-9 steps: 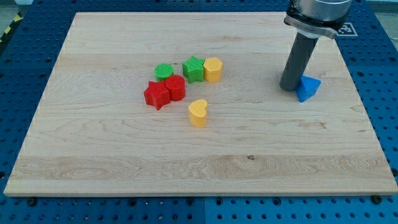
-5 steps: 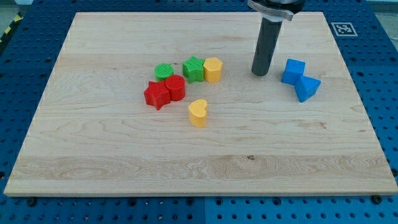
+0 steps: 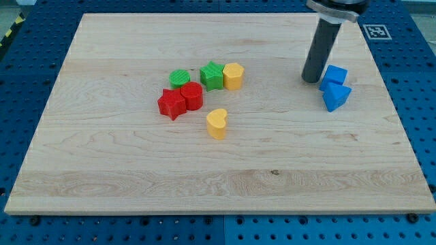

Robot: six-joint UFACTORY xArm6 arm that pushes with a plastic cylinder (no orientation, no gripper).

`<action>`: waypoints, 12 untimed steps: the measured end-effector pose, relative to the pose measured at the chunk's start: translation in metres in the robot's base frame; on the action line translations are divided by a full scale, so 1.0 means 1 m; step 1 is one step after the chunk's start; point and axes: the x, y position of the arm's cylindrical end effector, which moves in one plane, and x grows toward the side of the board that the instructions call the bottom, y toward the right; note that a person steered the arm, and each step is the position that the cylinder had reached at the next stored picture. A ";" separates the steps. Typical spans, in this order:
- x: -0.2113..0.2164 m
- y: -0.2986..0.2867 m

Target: Slide the blue blocks to the center right of the board

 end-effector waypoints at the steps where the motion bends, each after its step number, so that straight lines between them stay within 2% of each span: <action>1: 0.003 -0.040; 3: 0.046 -0.026; 5: 0.052 0.045; 6: 0.052 0.049; 8: 0.038 -0.002; 9: 0.017 -0.002; 12: 0.007 0.012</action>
